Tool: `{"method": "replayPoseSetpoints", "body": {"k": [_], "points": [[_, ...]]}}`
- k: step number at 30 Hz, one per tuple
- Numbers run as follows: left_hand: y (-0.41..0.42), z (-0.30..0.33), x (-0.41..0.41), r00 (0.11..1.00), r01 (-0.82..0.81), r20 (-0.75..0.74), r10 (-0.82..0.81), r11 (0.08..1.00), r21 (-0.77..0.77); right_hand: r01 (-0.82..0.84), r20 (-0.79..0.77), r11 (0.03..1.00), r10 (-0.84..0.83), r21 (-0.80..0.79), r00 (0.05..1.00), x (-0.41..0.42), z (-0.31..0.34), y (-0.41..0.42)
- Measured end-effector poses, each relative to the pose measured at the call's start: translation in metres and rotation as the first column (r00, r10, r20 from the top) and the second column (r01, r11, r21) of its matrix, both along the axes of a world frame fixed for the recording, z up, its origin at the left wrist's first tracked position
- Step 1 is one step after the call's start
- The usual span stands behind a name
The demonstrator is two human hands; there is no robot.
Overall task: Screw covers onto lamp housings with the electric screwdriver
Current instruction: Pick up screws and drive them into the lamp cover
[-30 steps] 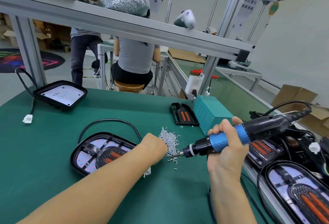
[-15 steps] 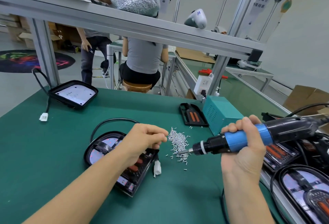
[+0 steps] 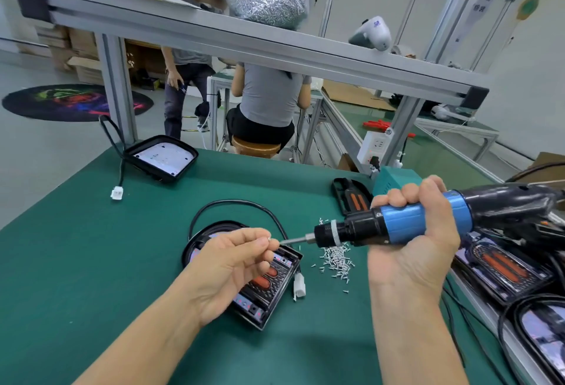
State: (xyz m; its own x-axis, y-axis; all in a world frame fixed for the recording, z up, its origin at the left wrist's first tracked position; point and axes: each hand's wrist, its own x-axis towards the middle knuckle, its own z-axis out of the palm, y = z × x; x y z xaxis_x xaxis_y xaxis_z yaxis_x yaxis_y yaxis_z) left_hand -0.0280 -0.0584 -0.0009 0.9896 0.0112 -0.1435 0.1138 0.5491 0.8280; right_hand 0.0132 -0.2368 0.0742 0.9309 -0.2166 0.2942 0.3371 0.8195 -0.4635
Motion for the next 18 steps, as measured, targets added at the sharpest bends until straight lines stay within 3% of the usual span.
{"method": "replayPoseSetpoints", "body": {"k": [12, 18], "points": [[0.002, -0.002, -0.013, 0.999, 0.018, 0.035, -0.014, 0.993, -0.116, -0.036, 0.017, 0.999, 0.037, -0.019, 0.999, -0.007, 0.006, 0.023], [-0.004, -0.002, -0.014, 1.000, -0.001, -0.006, 0.000, 0.964, -0.266, -0.036, 0.037, 0.999, 0.036, -0.017, 0.999, -0.008, 0.004, 0.021]]}}
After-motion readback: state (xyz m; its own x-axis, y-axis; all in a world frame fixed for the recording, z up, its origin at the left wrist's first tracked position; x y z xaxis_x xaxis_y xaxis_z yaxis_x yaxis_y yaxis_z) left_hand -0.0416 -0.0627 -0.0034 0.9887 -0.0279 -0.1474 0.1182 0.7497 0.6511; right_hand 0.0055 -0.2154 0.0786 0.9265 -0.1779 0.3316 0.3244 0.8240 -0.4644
